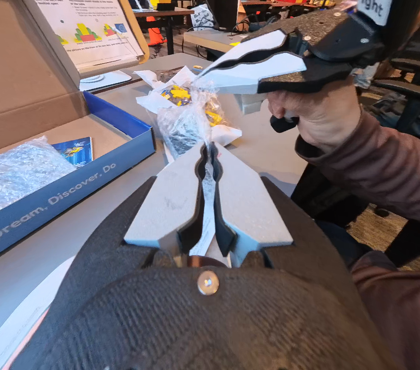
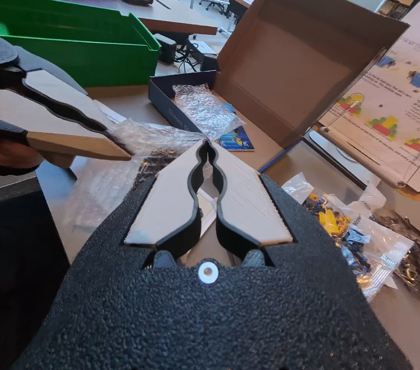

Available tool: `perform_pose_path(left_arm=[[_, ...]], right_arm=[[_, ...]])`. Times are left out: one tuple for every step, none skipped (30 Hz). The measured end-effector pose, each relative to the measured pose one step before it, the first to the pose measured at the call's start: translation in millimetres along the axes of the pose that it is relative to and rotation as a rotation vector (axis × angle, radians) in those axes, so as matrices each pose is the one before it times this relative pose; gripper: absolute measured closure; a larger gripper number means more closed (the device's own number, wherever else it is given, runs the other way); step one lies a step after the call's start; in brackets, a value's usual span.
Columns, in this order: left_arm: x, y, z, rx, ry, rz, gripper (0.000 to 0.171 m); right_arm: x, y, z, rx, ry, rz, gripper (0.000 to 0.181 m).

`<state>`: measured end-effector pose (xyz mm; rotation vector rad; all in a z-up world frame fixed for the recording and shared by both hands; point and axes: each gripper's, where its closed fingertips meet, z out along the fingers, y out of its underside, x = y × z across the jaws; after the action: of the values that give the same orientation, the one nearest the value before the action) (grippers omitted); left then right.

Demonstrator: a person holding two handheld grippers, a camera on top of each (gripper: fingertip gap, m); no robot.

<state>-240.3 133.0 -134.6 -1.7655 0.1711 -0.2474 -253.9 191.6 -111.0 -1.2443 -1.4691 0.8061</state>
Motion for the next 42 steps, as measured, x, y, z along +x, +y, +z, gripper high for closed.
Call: perform_pose_path(left_arm=[[3.76,-0.12,1.24,-0.00802,0.015,0.0034,0.171],[1.9,0.6,0.53,-0.0099,0.0076,0.0054,0.171],[0.03,1.86,-0.31,-0.01242,0.0039,-0.0025,0.171],[-0.93,1.33,-1.1,-0.00206,0.0048,-0.0149,0.171],[-2.33,-1.23,-1.6,0.01853,0.0007,-0.0285,0.171],[-2.82,-2.26,-1.68,0.02099,0.0019,-0.0347,0.171],[-3.14,-1.89,-1.35,0.01133,0.0002,-0.0279,0.171],[-3.18,-2.86,-1.78,0.01509,-0.0051,-0.0146,0.171],[-2.98,-3.64,-1.96,0.0182,-0.0085,-0.0098,0.171],[-1.8,-2.74,-1.54,0.01198,-0.003,-0.0073,0.171],[-2.05,-1.29,-1.12,0.00237,-0.0071,-0.0059,0.171],[-1.36,-0.04,-0.26,-0.00208,-0.0042,0.0018,0.171],[-1.04,0.16,0.04,-0.00157,-0.0035,-0.0014,0.171],[-0.58,-0.06,0.15,0.00183,-0.0012,-0.0081,0.171],[0.04,-0.19,0.25,0.00282,0.004,-0.0114,0.171],[0.43,0.2,0.21,0.00108,0.0059,-0.0095,0.171],[0.11,0.2,-0.12,0.00073,0.0021,-0.0053,0.171],[0.05,0.19,-0.19,-0.00083,0.0007,-0.0021,0.171],[0.59,-0.01,-0.2,-0.00117,0.0027,-0.0021,0.171],[1.36,-0.49,-0.02,0.00253,0.006,-0.0047,0.171],[2.07,-0.68,0.21,0.00352,0.009,-0.0049,0.171],[2.68,0.02,0.58,-0.00004,0.0103,-0.0021,0.171],[1.98,0.71,0.74,-0.004,0.0034,0.0042,0.171],[0.31,0.65,0.7,-0.00257,-0.0061,0.0106,0.171],[-0.34,0.97,0.3,-0.00541,-0.0063,0.01,0.171],[-1.11,1.22,0.24,-0.00737,-0.0072,0.0068,0.171],[-2.31,0.82,-0.21,-0.00325,-0.0095,0.0054,0.171],[-2.18,0.14,-0.58,0.00177,-0.0058,0.0047,0.171],[-2.14,0.23,-0.81,-0.00051,-0.0053,0.003,0.171],[-2.03,-0.51,-0.91,0.00307,-0.0052,0.0022,0.171],[-2.02,-1.46,-1.0,0.00818,-0.0068,-0.0007,0.171],[-1.61,-1.64,-0.85,0.00866,-0.0058,-0.0032,0.171],[0.03,-1.44,-0.52,0.00829,0.0013,-0.0051,0.166],[1.56,0.17,0.42,-0.00062,0.0078,-0.0042,0.156],[2.2,3.51,2.09,-0.02119,0.0089,-0.0015,0.144],[1.64,6.17,3.15,-0.03763,0.0027,0.0045,0.132],[-0.64,5.65,3.23,-0.03006,-0.0137,0.0132,0.126],[-1.55,3.76,2.51,-0.0112,-0.0205,0.0272,0.13],[-3.03,2.69,1.45,-0.00039,-0.0278,0.0352,0.144],[-5.76,1.29,-0.01,0.00659,-0.0398,0.0346,0.164],[-2.06,0.22,-0.31,0.00768,-0.0093,0.0279,0.171],[0.53,0.48,-0.02,-0.00361,0.0102,-0.0023,0.171]], right_arm=[[0.5,-0.18,-1.08,-0.0063,0.0014,-0.0067,0.181],[-1.05,1.45,1.18,-0.0192,0.0042,-0.0178,0.181],[-3.27,2.75,3.07,-0.0292,-0.0138,-0.0088,0.181],[-4.4,2.34,2.83,-0.0207,-0.0343,0.0068,0.181],[-3.94,1.19,1.0,-0.002,-0.045,0.0203,0.181],[-4.66,-0.03,-1.0,0.0129,-0.0603,0.0332,0.181],[-5.17,-1.07,-2.82,0.018,-0.0738,0.0447,0.181],[-2.59,-1.66,-4.01,0.0168,-0.062,0.0532,0.172],[0.69,-2.34,-4.67,0.0165,-0.0418,0.053,0.161],[1.72,-2.77,-5.19,0.0172,-0.0306,0.0416,0.156],[1.02,-3.26,-5.18,0.0222,-0.0254,0.0259,0.154],[-0.75,-2.93,-4.01,0.0227,-0.0256,0.0132,0.153],[-2.08,-1.29,-1.58,0.0137,-0.0238,0.0036,0.147],[-2.38,1.18,1.18,0.0011,-0.0168,-0.0072,0.142],[-1.99,3.92,3.64,-0.0159,-0.0073,-0.0152,0.139],[-0.99,5.92,5.3,-0.0283,0.0033,-0.0167,0.137],[0.42,5.57,6.09,-0.0249,0.0151,-0.0165,0.137],[1.23,4.23,5.85,-0.0148,0.0216,-0.0145,0.138],[1.3,2.6,5.15,-0.0027,0.0201,-0.0082,0.142],[-0.03,1.09,4.36,0.0096,0.0085,0.0001,0.144],[-2.0,0.91,3.84,0.0117,-0.0067,0.0082,0.147],[-1.07,0.72,3.12,0.0102,-0.003,0.0083,0.154],[0.76,-0.18,1.81,0.0165,0.0088,-0.002,0.161],[-1.09,-0.64,1.08,0.0171,-0.0025,-0.0056,0.169],[-2.88,-0.17,0.96,0.009,-0.0152,-0.0019,0.178],[0.17,-0.04,0.22,0.001,0.0041,-0.0055,0.18],[1.62,-0.37,-0.52,-0.0015,0.015,-0.0137,0.181],[0.5,-0.72,-0.81,-0.0023,0.0071,-0.0139,0.181],[-0.02,-0.52,-0.96,-0.0038,0.001,-0.0051,0.181],[-0.18,-0.76,-0.89,-0.0019,-0.0035,0.0027,0.181],[-0.37,-0.91,-0.82,0.0017,-0.0049,0.006,0.181],[0.09,-0.76,-0.51,0.0031,-0.0029,0.0083,0.181],[0.2,-0.05,-0.08,0.0012,-0.002,0.0088,0.181],[-0.4,0.85,0.41,-0.004,-0.0059,0.0067,0.181],[-1.07,1.96,1.02,-0.0103,-0.0089,0.0041,0.181],[-1.12,2.14,1.38,-0.0118,-0.0075,0.001,0.181],[-1.45,1.67,1.31,-0.0093,-0.0061,-0.0014,0.181],[-1.61,0.76,1.02,-0.0062,-0.0061,-0.0023,0.181],[-1.18,0.17,0.5,-0.0043,-0.0031,-0.0021,0.181],[-0.13,-0.1,-0.27,-0.0036,0.002,-0.0026,0.181],[0.33,-0.23,-0.69,-0.0032,0.0027,-0.0036,0.181],[0.36,-0.08,-0.73,-0.0046,0.0007,-0.002,0.181]])
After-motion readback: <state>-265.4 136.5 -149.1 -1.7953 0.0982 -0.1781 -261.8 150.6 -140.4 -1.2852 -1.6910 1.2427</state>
